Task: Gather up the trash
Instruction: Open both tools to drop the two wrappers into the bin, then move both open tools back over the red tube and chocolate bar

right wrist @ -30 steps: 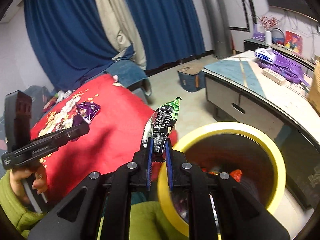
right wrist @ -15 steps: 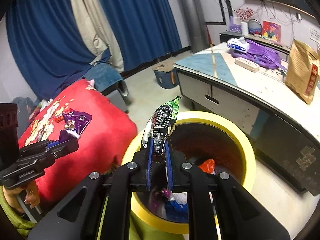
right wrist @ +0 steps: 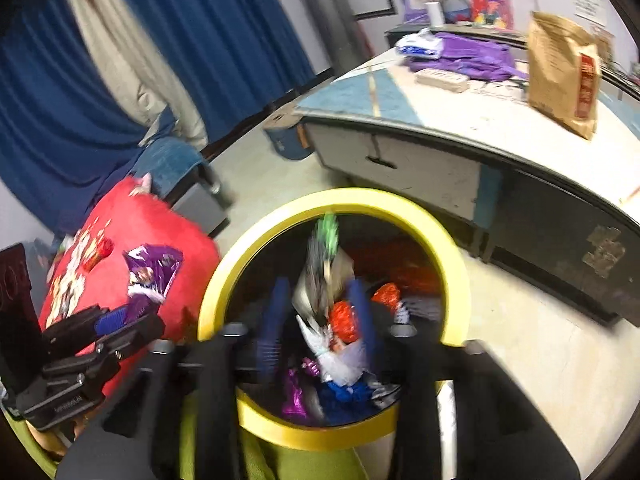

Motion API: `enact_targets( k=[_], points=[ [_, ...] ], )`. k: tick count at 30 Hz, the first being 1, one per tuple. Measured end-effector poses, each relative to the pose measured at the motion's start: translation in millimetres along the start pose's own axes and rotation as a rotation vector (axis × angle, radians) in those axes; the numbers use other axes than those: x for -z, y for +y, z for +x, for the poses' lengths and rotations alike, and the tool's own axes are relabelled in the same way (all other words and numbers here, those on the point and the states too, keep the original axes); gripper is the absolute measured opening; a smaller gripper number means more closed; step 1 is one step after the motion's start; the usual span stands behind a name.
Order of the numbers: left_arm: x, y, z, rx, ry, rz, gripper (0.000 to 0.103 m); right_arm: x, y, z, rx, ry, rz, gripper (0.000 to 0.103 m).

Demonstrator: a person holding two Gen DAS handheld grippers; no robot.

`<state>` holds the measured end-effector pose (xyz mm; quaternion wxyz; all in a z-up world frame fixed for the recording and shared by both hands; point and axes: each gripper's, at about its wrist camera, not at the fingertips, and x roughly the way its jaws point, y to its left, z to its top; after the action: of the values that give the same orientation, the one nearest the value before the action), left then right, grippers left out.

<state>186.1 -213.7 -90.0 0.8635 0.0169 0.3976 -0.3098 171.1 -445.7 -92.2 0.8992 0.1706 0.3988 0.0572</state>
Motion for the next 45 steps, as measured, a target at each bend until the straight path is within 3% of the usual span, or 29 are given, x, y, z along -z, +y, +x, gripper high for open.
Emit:
enact_targets(
  k=[3,4,10,25,34,38,45],
  points=[
    [-0.2,5.2,-1.2,-0.008,-0.008,-0.028,0.055,-4.3,-3.8,-6.3,0.011,-0.036,0.019,0.052],
    [0.1,6.7,-2.7,-0.016,-0.012,-0.032,0.067,-5.9,-4.6,-7.4,0.016,-0.048,0.022,0.056],
    [3.6,21.3,-23.1,-0.086,-0.064,-0.068,0.09,-8.4,12.9,-14.2,-0.02,-0.105,-0.043,0.065],
    [17.3,84.7,-100.2,-0.357,-0.209,-0.189,0.092,-15.9,117.8,-12.7,-0.213,-0.118,-0.272,0.078],
    [34.3,135.3,-153.1,-0.572,-0.26,-0.246,0.092,-16.7,197.0,10.8,-0.305,-0.091,-0.424,0.085],
    [44.7,168.3,-177.5,-0.644,-0.27,-0.323,0.092,-19.1,236.6,29.3,-0.355,-0.062,-0.492,0.086],
    [70.2,217.7,-212.8,-0.704,-0.259,-0.459,0.092,-23.6,297.2,70.8,-0.38,0.004,-0.59,0.087]
  ],
)
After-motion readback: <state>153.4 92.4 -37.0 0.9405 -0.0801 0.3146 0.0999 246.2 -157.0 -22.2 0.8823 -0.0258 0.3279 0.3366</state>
